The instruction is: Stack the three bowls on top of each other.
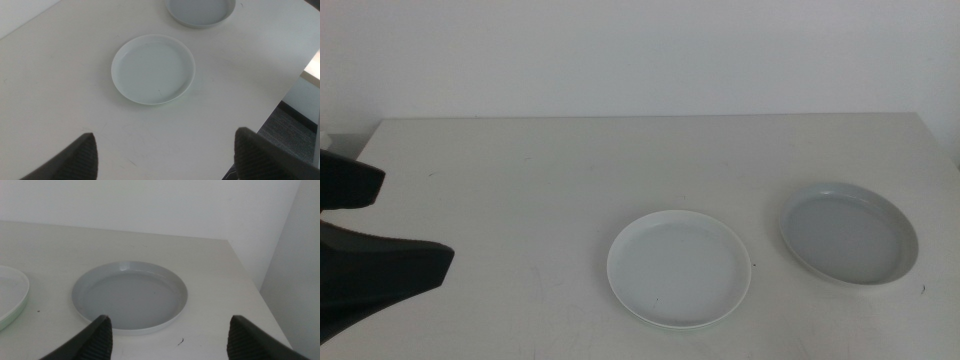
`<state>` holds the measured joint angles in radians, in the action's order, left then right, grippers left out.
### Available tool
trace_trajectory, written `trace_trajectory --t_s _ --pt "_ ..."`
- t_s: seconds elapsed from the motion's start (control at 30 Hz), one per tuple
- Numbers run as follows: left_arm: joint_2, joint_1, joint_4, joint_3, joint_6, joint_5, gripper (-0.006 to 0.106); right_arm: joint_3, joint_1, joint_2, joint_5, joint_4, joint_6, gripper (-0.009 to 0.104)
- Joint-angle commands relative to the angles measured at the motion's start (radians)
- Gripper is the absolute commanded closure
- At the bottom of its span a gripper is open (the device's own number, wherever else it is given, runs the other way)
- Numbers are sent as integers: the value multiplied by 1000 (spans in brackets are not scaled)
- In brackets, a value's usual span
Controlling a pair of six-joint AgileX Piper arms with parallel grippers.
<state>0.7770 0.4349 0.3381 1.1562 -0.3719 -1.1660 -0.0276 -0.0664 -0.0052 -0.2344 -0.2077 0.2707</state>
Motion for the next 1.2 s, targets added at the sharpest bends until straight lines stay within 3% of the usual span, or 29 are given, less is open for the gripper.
trace_trajectory --t_s 0.0,0.03,0.2,0.53,0.63,0.77,0.87,1.17 --pt "-1 1 21 28 6 51 -5 6 -7 15 70 4 4 37" --pt "-1 1 21 28 6 51 -5 29 -7 23 40 37 4 37" --pt "-1 1 21 28 6 51 -5 185 -7 100 -179 71 4 37" --pt "-1 1 21 28 6 51 -5 582 -7 423 -433 162 0 37" --pt "-1 1 21 28 6 51 -5 682 -7 543 -511 218 -109 37" --pt "-1 1 21 28 6 51 -5 827 -7 716 -645 300 -388 37" --pt "-1 1 21 28 6 51 -5 927 -7 834 -720 318 -537 37" --pt "-1 1 21 28 6 51 -5 1123 -7 1081 -684 326 -564 37"
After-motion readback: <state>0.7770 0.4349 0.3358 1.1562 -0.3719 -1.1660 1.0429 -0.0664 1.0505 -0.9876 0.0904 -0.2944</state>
